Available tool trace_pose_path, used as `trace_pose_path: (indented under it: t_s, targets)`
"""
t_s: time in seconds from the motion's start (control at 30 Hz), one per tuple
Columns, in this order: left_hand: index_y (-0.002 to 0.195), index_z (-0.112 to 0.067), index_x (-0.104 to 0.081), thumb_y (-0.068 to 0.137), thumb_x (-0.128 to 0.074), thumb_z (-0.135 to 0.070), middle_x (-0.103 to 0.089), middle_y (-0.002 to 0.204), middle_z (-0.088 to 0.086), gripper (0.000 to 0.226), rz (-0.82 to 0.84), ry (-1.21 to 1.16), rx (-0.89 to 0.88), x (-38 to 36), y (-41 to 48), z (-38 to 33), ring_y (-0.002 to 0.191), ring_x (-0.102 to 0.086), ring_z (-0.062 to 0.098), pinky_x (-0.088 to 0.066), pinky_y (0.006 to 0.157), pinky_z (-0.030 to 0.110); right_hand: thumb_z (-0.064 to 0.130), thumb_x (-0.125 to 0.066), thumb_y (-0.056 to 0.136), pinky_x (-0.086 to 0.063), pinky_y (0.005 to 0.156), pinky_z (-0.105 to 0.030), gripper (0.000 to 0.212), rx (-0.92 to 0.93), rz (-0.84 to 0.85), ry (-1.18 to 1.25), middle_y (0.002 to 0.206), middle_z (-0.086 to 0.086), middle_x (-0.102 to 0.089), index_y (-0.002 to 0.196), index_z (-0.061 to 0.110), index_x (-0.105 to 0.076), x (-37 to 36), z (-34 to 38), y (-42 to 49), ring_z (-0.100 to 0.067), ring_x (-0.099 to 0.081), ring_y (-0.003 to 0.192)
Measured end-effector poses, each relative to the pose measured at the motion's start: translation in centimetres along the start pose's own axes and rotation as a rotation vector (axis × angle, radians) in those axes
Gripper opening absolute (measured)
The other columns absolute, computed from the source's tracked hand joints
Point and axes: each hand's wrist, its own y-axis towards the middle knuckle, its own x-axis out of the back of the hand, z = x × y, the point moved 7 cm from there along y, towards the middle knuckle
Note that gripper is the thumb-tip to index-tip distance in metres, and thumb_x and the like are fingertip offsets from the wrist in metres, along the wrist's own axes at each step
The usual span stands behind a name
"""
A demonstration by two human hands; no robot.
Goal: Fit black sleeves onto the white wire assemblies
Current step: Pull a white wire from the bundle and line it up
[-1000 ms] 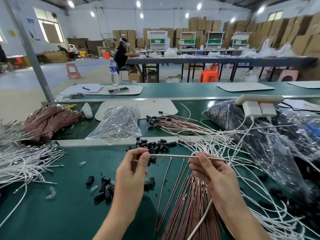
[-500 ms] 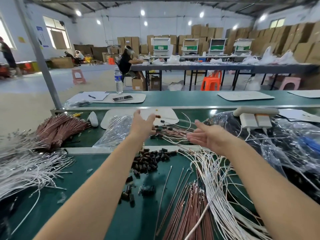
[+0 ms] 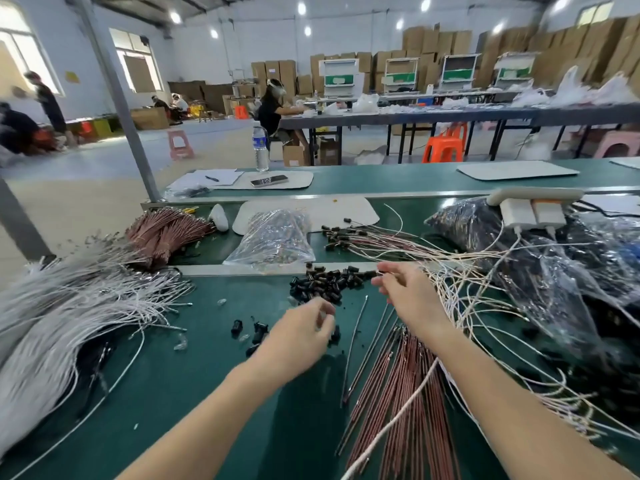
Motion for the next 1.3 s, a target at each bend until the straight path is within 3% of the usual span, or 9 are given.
trace_pose_path:
  t_s: [0.13,0.23,0.3,0.43,0.6,0.7,0.9,1.13,1.3]
  targets:
    - [0.111,-0.019,-0.056,0.104,-0.040,-0.039,-0.065,0.107,0.001,0.027,0.036,0.355,-0.038,-2.6,-1.8,-2.3,0.093,-0.063,0.021,-0.054,0.083,0.039,0.014,-0.047,0.104,-0.043,0.046,-0.020,0.030,0.063,-0.034,-0.124,0.100,0.011,-0.070,0.131,0.021,-0.059,0.5,-0.6,-1.7,-0.006,-0.053,0.047]
    - [0.116,-0.014,-0.052,0.105,-0.040,-0.044,-0.059,0.117,0.007,0.035,0.046,0.463,0.025,-4.2,-1.7,-3.1,0.105,-0.062,0.029,-0.047,0.079,0.038,0.015,-0.045,0.105,-0.033,0.039,-0.017,0.030,0.082,-0.040,-0.200,0.101,0.010,-0.069,0.129,0.022,-0.060,0.8,-1.4,-2.5,-0.004,-0.038,0.035]
    - [0.120,-0.009,-0.050,0.105,-0.045,-0.042,-0.054,0.123,0.011,0.037,0.081,0.498,0.072,-5.4,-1.5,-3.6,0.111,-0.061,0.033,-0.044,0.078,0.039,0.019,-0.044,0.105,-0.042,0.048,-0.017,0.030,0.092,-0.027,-0.283,0.104,0.010,-0.068,0.130,0.025,-0.060,0.7,-1.3,-3.2,-0.002,-0.047,0.044]
    - [0.125,-0.004,-0.050,0.100,-0.049,-0.007,-0.054,0.129,0.015,0.025,0.130,0.524,0.085,-7.0,-1.7,-5.2,0.118,-0.057,0.033,-0.045,0.083,0.040,0.018,-0.046,0.103,-0.046,0.097,-0.029,0.036,0.148,0.059,-0.482,0.128,-0.002,-0.063,0.137,0.019,-0.057,-0.5,-1.5,-4.1,-0.014,-0.059,0.111]
    - [0.125,-0.007,-0.058,0.098,-0.047,-0.003,-0.058,0.130,0.012,0.029,0.211,0.541,0.075,-7.3,-1.5,-7.2,0.123,-0.056,0.032,-0.046,0.088,0.040,0.019,-0.043,0.103,-0.036,0.110,-0.035,0.046,0.147,0.199,-0.680,0.144,-0.006,-0.051,0.149,0.020,-0.045,-1.9,-3.5,-5.4,-0.025,-0.046,0.131]
    - [0.117,-0.004,-0.058,0.102,-0.046,-0.012,-0.062,0.124,0.017,0.021,0.291,0.417,0.120,-7.5,-1.0,-7.1,0.109,-0.062,0.036,-0.048,0.081,0.039,0.018,-0.042,0.105,-0.035,0.109,-0.033,0.046,0.178,0.201,-0.711,0.144,-0.005,-0.049,0.150,0.021,-0.042,-1.9,-3.9,-5.7,-0.023,-0.045,0.130]
    - [0.072,-0.011,-0.052,0.099,-0.049,-0.023,-0.062,0.062,0.004,0.030,0.192,-0.147,0.186,-5.3,-0.5,-3.8,0.046,-0.062,0.015,-0.051,0.054,0.025,0.016,-0.044,0.104,-0.025,0.108,-0.020,0.044,0.242,-0.027,-0.520,0.143,-0.002,-0.050,0.148,0.017,-0.045,0.0,-2.5,-5.8,-0.015,-0.042,0.132]
    - [0.103,-0.003,-0.058,0.097,-0.053,-0.007,-0.066,0.066,0.000,0.009,-0.518,-1.075,0.194,1.0,-1.1,3.4,0.054,-0.062,0.012,-0.055,0.053,0.024,0.032,-0.051,0.104,-0.041,0.096,-0.022,0.037,0.246,0.229,-0.516,0.134,0.005,-0.055,0.140,0.026,-0.053,-4.3,-0.8,-4.4,-0.006,-0.052,0.110]
    - [0.114,-0.015,-0.057,0.101,-0.057,-0.007,-0.069,0.072,-0.001,0.016,-0.625,-1.299,0.129,-0.3,-1.5,5.2,0.067,-0.068,0.013,-0.059,0.062,0.024,0.045,-0.056,0.100,-0.038,0.110,-0.039,0.043,0.257,0.320,-0.738,0.136,0.001,-0.053,0.141,0.033,-0.053,-7.7,-1.1,-3.5,-0.021,-0.043,0.127]
